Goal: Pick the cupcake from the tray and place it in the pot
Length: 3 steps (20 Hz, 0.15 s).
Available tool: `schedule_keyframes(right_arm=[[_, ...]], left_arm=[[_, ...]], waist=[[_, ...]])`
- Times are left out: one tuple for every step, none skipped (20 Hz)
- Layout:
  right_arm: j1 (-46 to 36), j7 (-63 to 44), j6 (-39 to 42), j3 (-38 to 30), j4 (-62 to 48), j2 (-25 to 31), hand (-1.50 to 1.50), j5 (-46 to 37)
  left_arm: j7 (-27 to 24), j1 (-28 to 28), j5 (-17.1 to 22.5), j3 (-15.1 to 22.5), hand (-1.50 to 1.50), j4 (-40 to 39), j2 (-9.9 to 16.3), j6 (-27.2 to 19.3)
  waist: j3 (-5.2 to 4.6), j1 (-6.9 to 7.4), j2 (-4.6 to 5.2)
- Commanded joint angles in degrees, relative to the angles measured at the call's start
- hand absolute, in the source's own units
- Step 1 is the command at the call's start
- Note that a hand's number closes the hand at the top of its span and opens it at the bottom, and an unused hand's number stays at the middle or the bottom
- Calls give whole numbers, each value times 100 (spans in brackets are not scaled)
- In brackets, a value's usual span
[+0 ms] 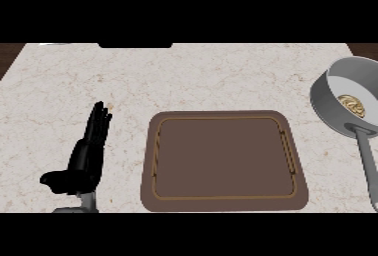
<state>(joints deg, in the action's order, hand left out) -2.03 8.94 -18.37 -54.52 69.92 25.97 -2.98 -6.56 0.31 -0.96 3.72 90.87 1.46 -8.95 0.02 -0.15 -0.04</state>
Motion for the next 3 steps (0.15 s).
schedule_keyframes(right_arm=[[184, 84, -29, -263, -74, 104, -150, 364], [184, 201, -134, -282, -171, 68, -150, 392], [117, 746, -44, -439, -839, 282, -150, 493]], left_arm=[[-153, -195, 13, -113, 0, -399, -19, 27], [-115, 137, -26, -43, 0, 43, 16, 9], [-110, 6, 104, -136, 0, -125, 30, 99]], waist=[[-2, -10, 3], [-1, 8, 0], [1, 9, 4]])
